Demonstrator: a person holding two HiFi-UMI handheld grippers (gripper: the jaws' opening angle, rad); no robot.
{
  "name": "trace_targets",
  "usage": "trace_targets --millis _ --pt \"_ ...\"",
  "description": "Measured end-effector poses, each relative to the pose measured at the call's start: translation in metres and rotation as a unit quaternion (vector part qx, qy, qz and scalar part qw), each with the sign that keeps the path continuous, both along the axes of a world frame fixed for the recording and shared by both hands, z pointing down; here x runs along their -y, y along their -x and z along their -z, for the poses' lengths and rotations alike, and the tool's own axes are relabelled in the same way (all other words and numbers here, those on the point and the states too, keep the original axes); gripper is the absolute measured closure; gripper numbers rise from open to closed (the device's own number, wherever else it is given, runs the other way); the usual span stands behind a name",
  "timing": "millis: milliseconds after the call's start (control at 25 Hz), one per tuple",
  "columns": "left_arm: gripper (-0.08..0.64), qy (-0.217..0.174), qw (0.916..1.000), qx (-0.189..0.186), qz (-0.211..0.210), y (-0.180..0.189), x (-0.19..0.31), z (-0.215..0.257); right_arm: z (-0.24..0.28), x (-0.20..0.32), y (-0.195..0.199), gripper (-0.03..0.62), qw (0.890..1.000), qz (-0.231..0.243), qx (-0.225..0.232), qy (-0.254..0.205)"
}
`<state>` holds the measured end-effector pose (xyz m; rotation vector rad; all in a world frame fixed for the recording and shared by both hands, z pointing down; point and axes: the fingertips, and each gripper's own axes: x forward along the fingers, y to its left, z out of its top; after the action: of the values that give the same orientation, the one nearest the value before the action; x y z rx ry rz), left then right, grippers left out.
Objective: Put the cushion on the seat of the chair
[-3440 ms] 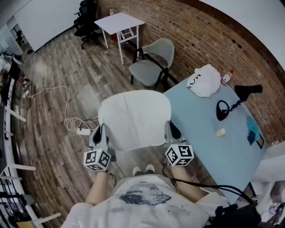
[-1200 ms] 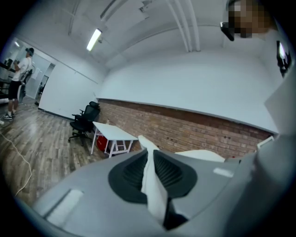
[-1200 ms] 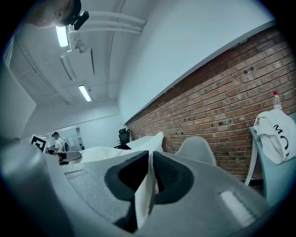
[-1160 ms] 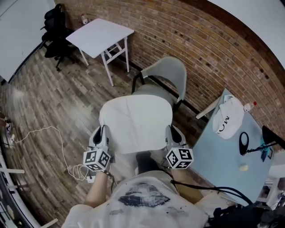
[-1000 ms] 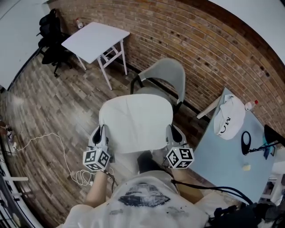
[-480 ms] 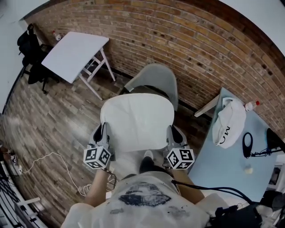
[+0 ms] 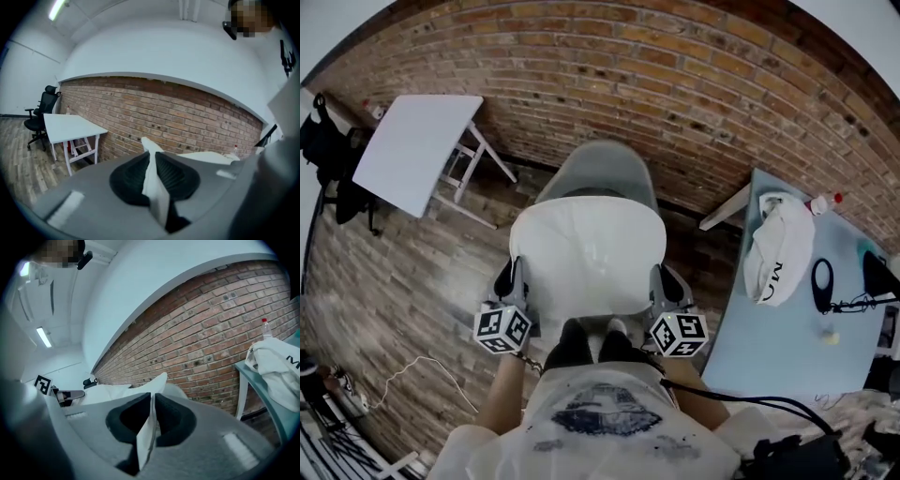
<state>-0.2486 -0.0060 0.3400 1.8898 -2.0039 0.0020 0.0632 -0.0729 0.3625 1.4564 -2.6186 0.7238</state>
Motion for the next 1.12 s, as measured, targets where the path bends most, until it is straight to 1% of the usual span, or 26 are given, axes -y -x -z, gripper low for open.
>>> trace_targets --millis 240,360,560,800,1120 --pt "0.531 0.013 0.9976 -0.012 -0.067 0.018 0.056 -0.031 -0.023 0.018 0.009 0.568 0.997 -0.069 -0.014 0.009" --pt "0.531 0.028 0.9941 -0.019 -0.103 0.028 0.079 -0.054 -0.043 0.02 0.017 0.567 0.994 -0.105 -0.025 0.023" --pt "0.531 0.042 0.9868 -0.023 -0.155 0.041 0.109 -0.089 -0.075 0.024 0.027 0.566 0.988 -0.146 -0.044 0.033" --pt "0.531 0.057 0.9807 -0.027 -0.185 0.044 0.131 -0.135 -0.118 0.026 0.033 0.568 0.982 -0.176 -0.055 0.046" --pt "0.531 0.084 0.9781 -0.023 -0.189 0.047 0.146 -0.211 -0.188 0.035 0.035 0.566 0.978 -0.185 -0.071 0.068"
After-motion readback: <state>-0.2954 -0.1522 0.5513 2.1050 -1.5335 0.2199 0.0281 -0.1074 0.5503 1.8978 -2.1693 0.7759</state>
